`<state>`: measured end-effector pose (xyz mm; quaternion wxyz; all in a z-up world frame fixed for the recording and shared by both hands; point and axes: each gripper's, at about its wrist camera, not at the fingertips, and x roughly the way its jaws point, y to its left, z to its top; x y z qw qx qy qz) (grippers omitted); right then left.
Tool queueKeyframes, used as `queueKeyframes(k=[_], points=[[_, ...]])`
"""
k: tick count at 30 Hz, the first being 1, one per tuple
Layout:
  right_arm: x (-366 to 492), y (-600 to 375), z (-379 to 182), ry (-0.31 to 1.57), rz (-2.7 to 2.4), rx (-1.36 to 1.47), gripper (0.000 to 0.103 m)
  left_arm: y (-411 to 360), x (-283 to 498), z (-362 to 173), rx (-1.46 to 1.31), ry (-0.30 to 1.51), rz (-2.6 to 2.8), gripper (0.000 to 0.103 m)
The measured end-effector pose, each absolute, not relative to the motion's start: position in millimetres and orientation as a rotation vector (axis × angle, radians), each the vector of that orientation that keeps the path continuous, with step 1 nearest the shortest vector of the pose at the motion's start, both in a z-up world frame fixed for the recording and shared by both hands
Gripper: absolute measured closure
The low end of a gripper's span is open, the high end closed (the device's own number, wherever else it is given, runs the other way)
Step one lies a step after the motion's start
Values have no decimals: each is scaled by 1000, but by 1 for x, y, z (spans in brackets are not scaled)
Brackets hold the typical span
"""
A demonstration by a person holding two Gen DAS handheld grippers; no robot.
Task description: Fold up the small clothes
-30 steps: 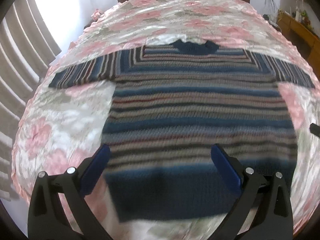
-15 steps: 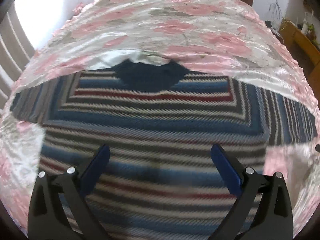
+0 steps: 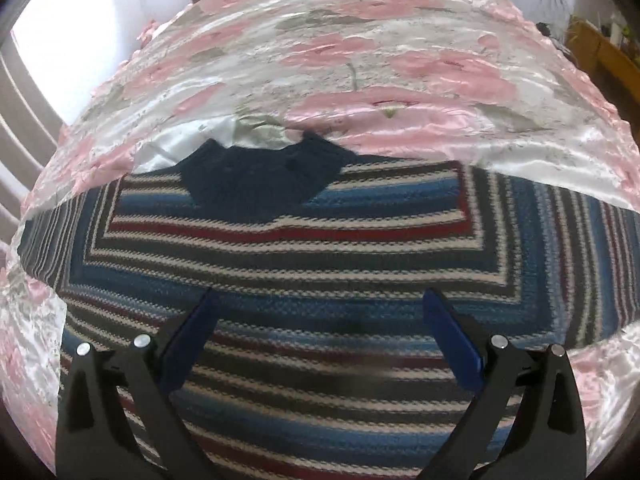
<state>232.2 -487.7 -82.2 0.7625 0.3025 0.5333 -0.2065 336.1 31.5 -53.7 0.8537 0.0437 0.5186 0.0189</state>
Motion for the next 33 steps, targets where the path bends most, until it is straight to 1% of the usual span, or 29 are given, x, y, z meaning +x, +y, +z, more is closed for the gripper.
queueKeyframes(k=[1,2,4,8,10,16,20,24,28,29,30,31,33], points=[[231,-489,-81,1143,-450,669,82,36,336,-55,89,1094,45,3],[230,-487,-77,1120,-444,678,88,41,336,-56,88,1095,50,3],[232,-480,-66,1081,-457,637,91,52,336,-58,103,1097,63,3],[238,-441,-30,965,-418,497,92,79,337,-57,104,1098,86,3],[248,-410,-15,940,-360,420,92,93,339,-55,93,1103,91,3],[285,-290,4,934,-112,246,92,132,349,-58,71,1142,96,3],[298,-212,7,935,43,207,92,154,348,-56,47,1143,103,3],[309,-137,-4,963,198,210,92,176,345,-54,16,1144,104,3],[322,-75,-36,1039,272,145,91,190,343,-56,2,1150,113,3],[322,-65,-44,1063,287,142,90,192,342,-58,-3,1156,111,3],[322,-57,-54,1097,301,143,82,194,342,-60,-9,1163,108,3],[321,-53,-61,1117,316,146,80,194,341,-61,-15,1169,101,3],[314,-56,-64,1114,340,150,79,193,340,-63,-17,1176,89,3]])
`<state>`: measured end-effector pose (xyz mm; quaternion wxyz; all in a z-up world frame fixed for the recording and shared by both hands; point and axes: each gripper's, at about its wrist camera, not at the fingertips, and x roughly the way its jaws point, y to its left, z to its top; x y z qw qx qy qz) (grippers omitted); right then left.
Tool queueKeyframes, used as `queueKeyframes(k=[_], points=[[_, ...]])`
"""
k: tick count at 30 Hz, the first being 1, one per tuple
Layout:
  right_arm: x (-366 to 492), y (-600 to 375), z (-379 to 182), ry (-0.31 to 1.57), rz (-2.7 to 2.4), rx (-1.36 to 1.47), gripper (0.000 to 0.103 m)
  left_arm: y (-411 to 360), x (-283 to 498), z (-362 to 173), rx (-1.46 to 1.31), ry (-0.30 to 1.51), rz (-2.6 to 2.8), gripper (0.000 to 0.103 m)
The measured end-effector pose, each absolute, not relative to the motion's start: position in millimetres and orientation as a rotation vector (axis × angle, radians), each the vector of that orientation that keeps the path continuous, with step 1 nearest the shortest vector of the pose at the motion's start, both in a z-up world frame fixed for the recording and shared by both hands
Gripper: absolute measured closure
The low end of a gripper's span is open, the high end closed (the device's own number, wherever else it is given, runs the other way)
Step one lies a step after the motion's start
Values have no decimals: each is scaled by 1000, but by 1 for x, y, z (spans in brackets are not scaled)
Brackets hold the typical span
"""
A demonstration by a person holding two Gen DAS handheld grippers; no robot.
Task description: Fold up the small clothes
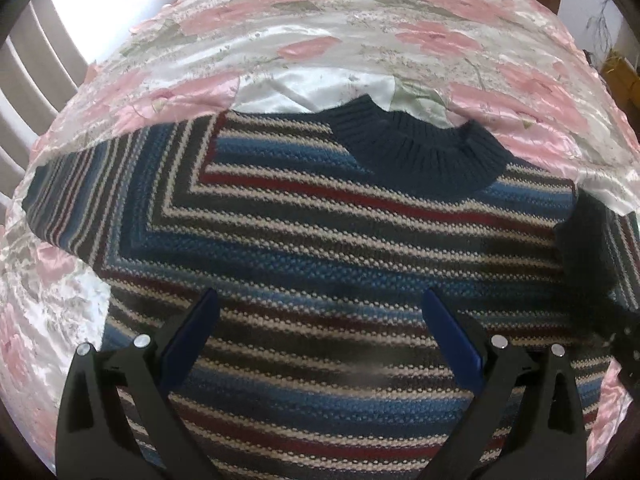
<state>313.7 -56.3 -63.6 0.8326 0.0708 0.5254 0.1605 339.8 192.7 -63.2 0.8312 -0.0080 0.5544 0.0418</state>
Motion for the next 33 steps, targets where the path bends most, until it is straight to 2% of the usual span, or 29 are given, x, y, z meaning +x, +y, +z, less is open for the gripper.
queueKeyframes(k=[1,3,11,18,20,22,24,25,26,33], points=[[308,-61,-60,1105,343,152,73,189,339,-64,-17,1175,73,3],[299,-83,-53,1076,317,185,69,180,336,-64,-17,1174,45,3],[267,-174,-28,1018,195,267,69,112,335,-96,-176,1333,-171,3],[243,-202,-35,999,184,278,68,71,339,-122,-151,1397,-165,6],[239,-203,-38,1000,187,274,68,64,340,-119,-158,1377,-166,36],[236,-206,-41,997,182,267,67,57,341,-113,-168,1372,-180,47],[234,-208,-44,996,171,270,67,50,341,-107,-133,1347,-164,64],[234,-211,-45,995,169,281,67,47,340,-101,-118,1325,-163,83],[233,-213,-46,994,169,294,67,47,339,-95,-125,1302,-171,95],[234,-221,-40,982,157,333,66,77,336,-48,-188,1163,-225,97]])
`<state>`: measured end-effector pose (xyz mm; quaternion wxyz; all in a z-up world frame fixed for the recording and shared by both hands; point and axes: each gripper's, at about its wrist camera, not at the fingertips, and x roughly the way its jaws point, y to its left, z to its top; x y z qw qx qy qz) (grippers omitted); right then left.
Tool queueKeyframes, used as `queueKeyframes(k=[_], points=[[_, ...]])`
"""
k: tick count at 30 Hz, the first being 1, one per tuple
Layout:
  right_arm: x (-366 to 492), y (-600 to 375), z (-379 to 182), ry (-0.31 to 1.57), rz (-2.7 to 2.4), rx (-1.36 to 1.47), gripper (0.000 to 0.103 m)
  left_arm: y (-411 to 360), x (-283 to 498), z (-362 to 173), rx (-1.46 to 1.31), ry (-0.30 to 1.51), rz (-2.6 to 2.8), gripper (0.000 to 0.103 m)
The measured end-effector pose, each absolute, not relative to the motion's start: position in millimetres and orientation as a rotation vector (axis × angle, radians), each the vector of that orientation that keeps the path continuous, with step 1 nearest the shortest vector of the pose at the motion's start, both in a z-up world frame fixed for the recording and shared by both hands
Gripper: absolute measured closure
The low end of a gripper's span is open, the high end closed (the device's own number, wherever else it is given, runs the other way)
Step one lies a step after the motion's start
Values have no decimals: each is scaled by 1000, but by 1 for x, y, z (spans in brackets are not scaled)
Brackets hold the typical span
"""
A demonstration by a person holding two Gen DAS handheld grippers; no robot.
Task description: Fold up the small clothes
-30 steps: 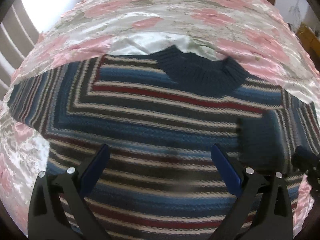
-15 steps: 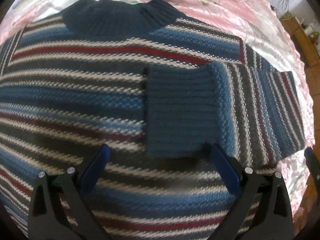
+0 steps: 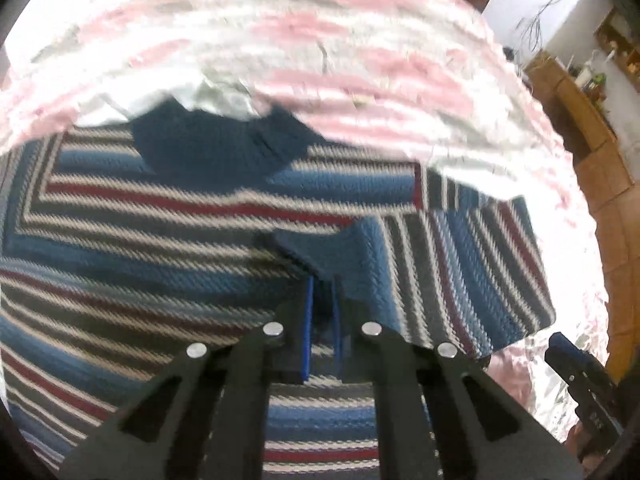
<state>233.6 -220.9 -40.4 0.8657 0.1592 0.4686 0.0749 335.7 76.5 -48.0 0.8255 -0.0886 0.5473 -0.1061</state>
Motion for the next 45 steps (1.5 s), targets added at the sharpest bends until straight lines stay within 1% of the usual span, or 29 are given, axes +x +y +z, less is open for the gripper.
queueKeyframes(k=[5,7,10,13,17,21,22,24,25,26,27,28,29,31,34,37,39,43,45], points=[[242,-220,-36,979,166,374,64,141,349,-21,-227,1114,-143,97],[248,-217,-39,985,168,386,60,168,358,-18,-224,1096,-92,97],[260,-208,-48,1008,181,415,59,200,370,-21,-197,1087,-10,97],[275,-192,-58,1023,224,440,59,220,376,-34,-216,1109,19,97],[292,-168,-76,1066,245,421,59,224,382,-61,-210,1146,18,97],[295,-166,-96,1125,198,393,62,228,384,-98,-175,1211,45,94],[295,-166,-102,1131,193,400,63,230,383,-105,-176,1224,44,90],[294,-164,-105,1135,180,385,63,236,378,-107,-187,1214,26,87],[294,-161,-103,1136,171,366,63,239,376,-105,-193,1214,16,81],[294,-157,-97,1133,160,350,62,242,375,-102,-199,1216,9,70],[293,-155,-93,1126,153,342,60,247,372,-97,-204,1214,0,64],[292,-153,-86,1112,149,337,55,257,368,-87,-201,1199,-7,53],[291,-150,-78,1093,155,337,53,263,364,-80,-193,1186,-11,38],[289,-140,-61,1062,183,334,52,286,358,-62,-163,1152,-1,29],[294,-120,-48,1048,211,322,48,337,354,-44,-153,1143,43,26],[304,-97,-49,1079,228,307,47,396,353,-39,-171,1170,127,26],[308,-83,-53,1095,232,282,47,433,353,-40,-198,1193,176,24],[317,-65,-65,1127,239,294,46,518,348,-49,-283,1246,287,24],[321,-62,-74,1145,229,300,46,548,345,-54,-319,1258,332,24]])
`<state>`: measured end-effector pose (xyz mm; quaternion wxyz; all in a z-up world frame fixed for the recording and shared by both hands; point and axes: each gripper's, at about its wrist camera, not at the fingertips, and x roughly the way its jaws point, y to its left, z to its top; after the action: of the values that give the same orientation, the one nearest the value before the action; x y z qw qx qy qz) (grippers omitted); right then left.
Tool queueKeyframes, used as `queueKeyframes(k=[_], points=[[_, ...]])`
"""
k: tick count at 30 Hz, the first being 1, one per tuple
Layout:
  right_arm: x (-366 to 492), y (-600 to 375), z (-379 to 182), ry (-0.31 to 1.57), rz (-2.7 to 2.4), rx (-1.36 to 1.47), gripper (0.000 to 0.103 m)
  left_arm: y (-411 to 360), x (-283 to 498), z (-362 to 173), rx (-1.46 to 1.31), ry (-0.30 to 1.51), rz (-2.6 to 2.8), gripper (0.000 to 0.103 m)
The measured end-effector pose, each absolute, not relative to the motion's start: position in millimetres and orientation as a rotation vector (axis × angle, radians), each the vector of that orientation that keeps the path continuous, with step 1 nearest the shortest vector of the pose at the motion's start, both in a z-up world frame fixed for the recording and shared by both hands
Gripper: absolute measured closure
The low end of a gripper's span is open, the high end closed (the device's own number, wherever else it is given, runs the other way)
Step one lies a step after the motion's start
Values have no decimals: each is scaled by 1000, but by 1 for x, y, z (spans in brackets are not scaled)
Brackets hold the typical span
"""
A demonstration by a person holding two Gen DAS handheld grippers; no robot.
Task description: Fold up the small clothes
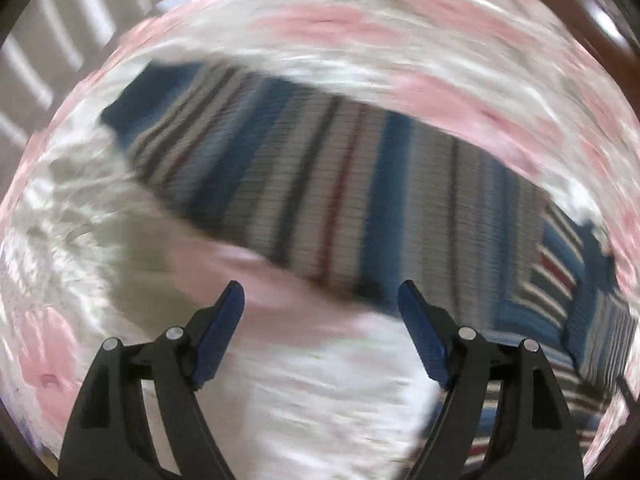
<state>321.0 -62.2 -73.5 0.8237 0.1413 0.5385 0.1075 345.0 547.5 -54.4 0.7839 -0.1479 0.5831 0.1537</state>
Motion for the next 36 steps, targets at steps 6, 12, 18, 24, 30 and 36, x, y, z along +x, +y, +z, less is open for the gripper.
queueKeyframes(k=[6,12,18,24,30,36], points=[[326,-58,-88,1176,196,244,44,629,346,-59,-393,1225,451,24],[329,-67,-98,1160,175,262,42,672,369,-59,-508,1160,425,24],[335,-56,-103,1135,163,252,35,689,383,-72,-555,1157,401,23],[336,-34,-103,1136,175,157,33,691,394,-81,-546,1125,419,54],[334,-25,-98,1134,210,167,33,671,396,-69,-528,1079,338,90],[331,-23,-95,1141,228,177,34,631,391,-44,-479,1005,274,91]])
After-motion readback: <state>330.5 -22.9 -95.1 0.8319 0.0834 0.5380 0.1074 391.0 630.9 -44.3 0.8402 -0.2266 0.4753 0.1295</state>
